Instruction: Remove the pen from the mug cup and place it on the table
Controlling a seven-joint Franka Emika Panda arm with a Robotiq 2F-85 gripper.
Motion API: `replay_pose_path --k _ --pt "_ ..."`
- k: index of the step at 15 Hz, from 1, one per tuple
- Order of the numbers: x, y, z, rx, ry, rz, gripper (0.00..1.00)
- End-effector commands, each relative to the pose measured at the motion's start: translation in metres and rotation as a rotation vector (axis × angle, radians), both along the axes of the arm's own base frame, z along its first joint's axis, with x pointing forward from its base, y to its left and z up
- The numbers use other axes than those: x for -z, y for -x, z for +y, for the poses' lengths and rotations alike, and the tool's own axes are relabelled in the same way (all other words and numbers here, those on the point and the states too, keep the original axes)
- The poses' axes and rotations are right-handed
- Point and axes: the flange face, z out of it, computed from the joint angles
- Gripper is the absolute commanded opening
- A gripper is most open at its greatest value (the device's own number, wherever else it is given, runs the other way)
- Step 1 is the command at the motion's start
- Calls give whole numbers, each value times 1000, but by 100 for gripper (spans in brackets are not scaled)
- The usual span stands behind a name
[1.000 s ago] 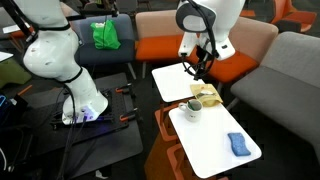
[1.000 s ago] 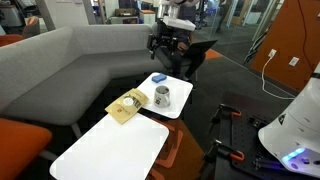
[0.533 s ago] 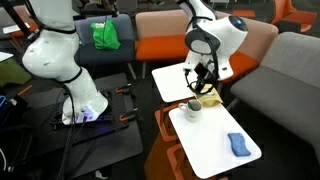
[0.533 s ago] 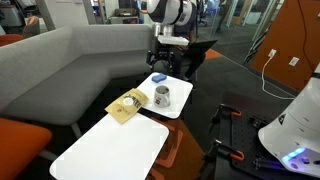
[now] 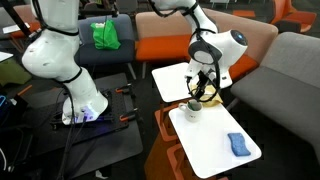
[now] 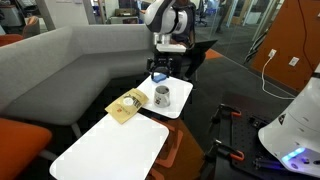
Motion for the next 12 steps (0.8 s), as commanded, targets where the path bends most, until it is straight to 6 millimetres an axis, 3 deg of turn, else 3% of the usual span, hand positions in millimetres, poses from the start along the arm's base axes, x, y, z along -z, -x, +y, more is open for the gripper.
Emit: replay_pose_path --k 1,4,10,11,12 --pt "-1 -1 0 0 0 -1 100" --pt "-1 -1 0 0 0 -1 100" --pt "41 5 -27 124 -77 45 98" --pt "48 6 -32 138 -80 56 82" --pt "53 6 -36 146 -80 63 73"
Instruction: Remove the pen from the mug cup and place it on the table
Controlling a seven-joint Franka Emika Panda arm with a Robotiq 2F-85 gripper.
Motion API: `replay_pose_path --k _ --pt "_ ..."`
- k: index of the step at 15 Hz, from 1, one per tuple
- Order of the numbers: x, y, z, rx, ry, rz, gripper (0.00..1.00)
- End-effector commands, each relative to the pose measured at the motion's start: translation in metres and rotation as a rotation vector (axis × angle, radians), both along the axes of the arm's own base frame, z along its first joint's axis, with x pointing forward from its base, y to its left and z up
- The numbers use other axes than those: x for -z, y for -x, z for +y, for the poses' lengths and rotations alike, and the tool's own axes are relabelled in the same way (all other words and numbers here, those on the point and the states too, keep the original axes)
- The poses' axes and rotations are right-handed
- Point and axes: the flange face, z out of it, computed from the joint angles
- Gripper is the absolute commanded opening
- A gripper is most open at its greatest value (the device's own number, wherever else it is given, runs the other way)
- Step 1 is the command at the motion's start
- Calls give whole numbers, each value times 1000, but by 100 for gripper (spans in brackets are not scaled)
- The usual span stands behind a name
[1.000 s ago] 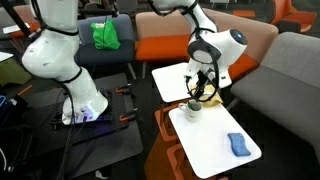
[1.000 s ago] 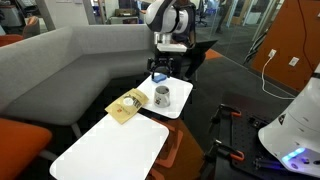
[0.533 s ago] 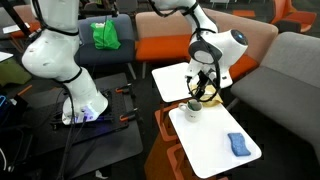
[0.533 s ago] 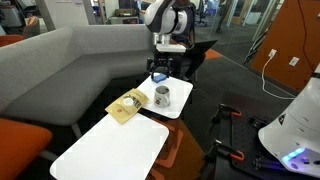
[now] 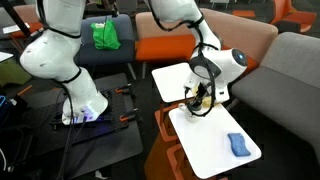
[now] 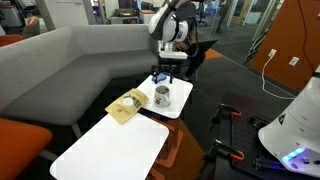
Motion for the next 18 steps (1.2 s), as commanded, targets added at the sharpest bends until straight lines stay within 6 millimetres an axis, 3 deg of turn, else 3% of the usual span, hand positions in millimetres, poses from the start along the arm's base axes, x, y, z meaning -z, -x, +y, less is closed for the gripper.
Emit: replay_pose_path --k 1,2,3,6,9,18 --pt "12 -7 -10 50 -33 23 68" --pt "17 -10 -12 50 -34 29 60" --pt "20 -12 -13 51 -34 33 64" --pt "28 -21 -12 52 -37 59 59" --pt "40 -25 -8 82 -55 113 49" --pt "63 -26 -9 141 -98 196 47"
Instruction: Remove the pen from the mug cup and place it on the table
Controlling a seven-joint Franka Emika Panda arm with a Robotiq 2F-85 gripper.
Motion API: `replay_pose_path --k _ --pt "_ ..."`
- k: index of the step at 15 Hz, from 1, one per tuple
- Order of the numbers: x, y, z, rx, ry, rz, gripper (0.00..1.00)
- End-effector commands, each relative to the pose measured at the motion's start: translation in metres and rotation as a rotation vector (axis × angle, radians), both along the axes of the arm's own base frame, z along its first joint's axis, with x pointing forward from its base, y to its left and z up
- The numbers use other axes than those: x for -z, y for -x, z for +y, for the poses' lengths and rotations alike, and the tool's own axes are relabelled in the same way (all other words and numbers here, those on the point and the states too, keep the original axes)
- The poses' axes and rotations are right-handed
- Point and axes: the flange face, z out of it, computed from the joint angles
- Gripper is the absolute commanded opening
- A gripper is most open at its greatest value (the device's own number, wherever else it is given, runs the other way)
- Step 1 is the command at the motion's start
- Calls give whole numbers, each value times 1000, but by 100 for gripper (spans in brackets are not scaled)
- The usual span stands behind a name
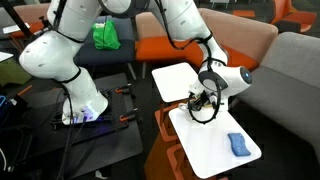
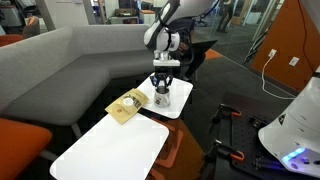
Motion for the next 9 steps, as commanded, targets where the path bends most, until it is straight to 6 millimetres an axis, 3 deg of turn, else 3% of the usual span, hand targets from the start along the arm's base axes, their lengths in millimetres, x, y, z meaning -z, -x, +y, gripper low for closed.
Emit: replay_pose_path --k 1,2,6,7,8,9 --pt "4 -2 -2 41 -58 60 46" --pt "5 -2 -3 42 -73 70 51" --pt "13 -2 -5 36 -127 124 39" --pt "15 -3 -5 30 -139 138 32" --pt "17 -4 -5 26 -150 150 13" --pt "19 -6 -5 20 -156 161 5"
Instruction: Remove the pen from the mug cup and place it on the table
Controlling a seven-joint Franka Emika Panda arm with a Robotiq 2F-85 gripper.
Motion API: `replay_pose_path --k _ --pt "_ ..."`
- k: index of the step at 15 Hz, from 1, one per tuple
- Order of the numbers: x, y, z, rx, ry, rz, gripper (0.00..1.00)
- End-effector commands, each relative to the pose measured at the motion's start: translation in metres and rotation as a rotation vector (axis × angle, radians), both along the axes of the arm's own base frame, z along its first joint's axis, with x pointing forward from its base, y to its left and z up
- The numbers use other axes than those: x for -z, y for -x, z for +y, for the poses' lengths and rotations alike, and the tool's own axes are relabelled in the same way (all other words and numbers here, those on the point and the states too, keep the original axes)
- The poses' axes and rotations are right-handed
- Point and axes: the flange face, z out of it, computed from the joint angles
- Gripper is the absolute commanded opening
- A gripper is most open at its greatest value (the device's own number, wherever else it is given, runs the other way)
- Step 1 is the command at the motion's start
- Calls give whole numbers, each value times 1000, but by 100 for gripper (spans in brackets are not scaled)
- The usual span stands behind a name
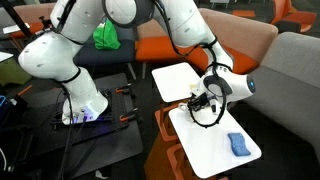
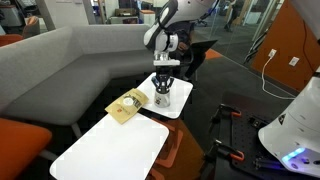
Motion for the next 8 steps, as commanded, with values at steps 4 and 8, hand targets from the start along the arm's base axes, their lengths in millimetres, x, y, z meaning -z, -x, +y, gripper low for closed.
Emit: replay_pose_path --k 4,8 --pt "4 -14 -5 24 -47 56 3" --pt "-15 -11 -9 18 -19 44 3"
